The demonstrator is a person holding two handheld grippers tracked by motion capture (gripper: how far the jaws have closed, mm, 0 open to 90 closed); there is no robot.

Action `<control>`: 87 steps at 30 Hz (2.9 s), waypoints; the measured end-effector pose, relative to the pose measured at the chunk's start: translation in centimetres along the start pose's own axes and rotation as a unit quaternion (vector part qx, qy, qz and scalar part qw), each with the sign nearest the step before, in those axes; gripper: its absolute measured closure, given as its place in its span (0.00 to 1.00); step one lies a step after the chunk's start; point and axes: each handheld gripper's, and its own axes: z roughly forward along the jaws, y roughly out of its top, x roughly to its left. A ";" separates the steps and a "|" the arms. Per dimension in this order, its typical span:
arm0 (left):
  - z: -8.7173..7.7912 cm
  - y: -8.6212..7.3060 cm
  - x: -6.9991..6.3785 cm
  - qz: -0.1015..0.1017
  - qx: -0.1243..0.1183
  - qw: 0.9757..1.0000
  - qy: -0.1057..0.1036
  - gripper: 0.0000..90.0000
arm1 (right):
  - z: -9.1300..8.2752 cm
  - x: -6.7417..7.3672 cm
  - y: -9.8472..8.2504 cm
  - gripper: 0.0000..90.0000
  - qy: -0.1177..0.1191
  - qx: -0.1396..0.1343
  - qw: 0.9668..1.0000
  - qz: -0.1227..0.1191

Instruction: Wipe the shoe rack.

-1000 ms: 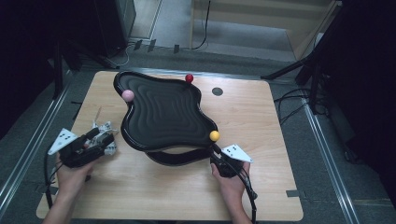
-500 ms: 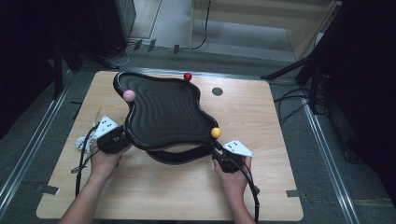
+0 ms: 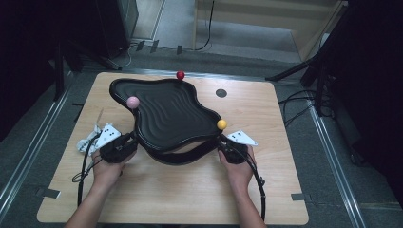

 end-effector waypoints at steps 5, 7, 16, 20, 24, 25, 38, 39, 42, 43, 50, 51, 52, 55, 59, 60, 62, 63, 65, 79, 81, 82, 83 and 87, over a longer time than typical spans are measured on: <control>-0.5 -0.5 -1.3 -0.009 -0.003 1.000 0.003 0.84 | -1.4 -0.5 -0.8 0.75 -0.001 -0.020 1.000 0.024; -0.5 -0.7 -1.9 -0.015 -0.005 1.000 0.000 0.84 | -2.3 -0.6 -1.2 0.74 0.001 -0.025 0.999 0.030; 0.6 -1.3 -6.2 -0.011 -0.002 0.999 -0.042 0.84 | -6.2 2.4 -1.8 0.66 0.028 -0.051 0.998 0.029; 1.2 -1.6 -8.3 -0.003 -0.003 0.999 -0.054 0.84 | -6.6 4.3 -1.9 0.65 0.048 -0.057 0.997 0.023; 1.3 -1.8 -9.5 -0.005 -0.002 0.998 -0.062 0.84 | -6.4 5.6 -2.3 0.65 0.059 -0.053 0.997 0.014; 1.3 -1.8 -9.7 -0.005 -0.002 0.998 -0.065 0.84 | -6.3 5.8 -2.4 0.65 0.063 -0.051 0.997 0.015; -4.9 -1.3 -5.7 0.036 -0.025 0.998 -0.040 0.48 | -5.9 8.1 -2.9 0.65 0.099 -0.051 0.994 -0.010; -5.7 -1.4 -4.3 0.030 -0.030 0.999 -0.009 0.45 | -5.9 8.1 -2.9 0.65 0.099 -0.051 0.994 -0.010; -7.0 -1.6 0.2 -0.016 -0.025 0.996 0.081 0.33 | -5.8 8.4 -2.9 0.64 0.102 -0.051 0.994 -0.009; -7.2 -1.6 1.6 -0.028 -0.016 0.993 0.110 0.27 | -5.7 8.5 -2.9 0.64 0.104 -0.050 0.993 -0.008; -7.5 -2.8 8.6 -0.118 0.069 0.969 0.205 0.00 | -5.6 9.5 -2.8 0.63 0.116 -0.049 0.992 -0.015; -7.5 -3.1 9.1 -0.131 0.082 0.968 0.198 0.00 | -5.6 9.5 -2.8 0.63 0.117 -0.048 0.992 -0.013; -7.3 -3.3 9.5 -0.137 0.095 0.967 0.195 0.00 | -5.5 9.6 -2.8 0.63 0.117 -0.048 0.992 -0.013; -6.8 -3.9 10.0 -0.143 0.120 0.966 0.179 0.03 | -5.4 9.8 -2.9 0.63 0.121 -0.047 0.991 -0.012; -6.4 -4.4 10.5 -0.167 0.135 0.961 0.173 0.20 | -5.3 10.3 -2.9 0.63 0.126 -0.046 0.991 -0.017; -6.2 -4.5 10.7 -0.172 0.143 0.959 0.174 0.23 | -5.3 10.4 -2.9 0.63 0.128 -0.045 0.991 -0.016; -6.2 -4.6 10.8 -0.172 0.139 0.960 0.174 0.28 | -5.2 10.5 -2.8 0.63 0.130 -0.048 0.990 -0.017; -6.1 -4.6 10.8 -0.169 0.139 0.960 0.176 0.33 | -5.2 10.5 -2.8 0.63 0.129 -0.049 0.990 -0.018; -6.0 -4.7 10.7 -0.163 0.136 0.960 0.180 0.46 | -5.1 10.6 -2.8 0.63 0.129 -0.046 0.990 -0.016; -6.9 -4.4 8.9 -0.161 0.124 0.976 0.081 0.78 | -4.6 11.1 -2.9 0.62 0.136 -0.040 0.990 -0.026; -7.4 -4.1 8.6 -0.148 0.123 0.978 0.085 0.57 | -4.7 11.0 -2.9 0.62 0.133 -0.040 0.990 -0.028; -7.6 -4.0 8.6 -0.142 0.114 0.979 0.096 0.46 | -4.7 10.9 -2.9 0.62 0.132 -0.040 0.990 -0.027; -7.8 -3.8 8.6 -0.140 0.107 0.979 0.103 0.36 | -4.8 10.8 -2.8 0.62 0.132 -0.041 0.990 -0.026; -7.1 -3.3 9.3 -0.131 0.112 0.978 0.113 0.14 | -4.9 10.6 -2.8 0.62 0.131 -0.042 0.990 -0.025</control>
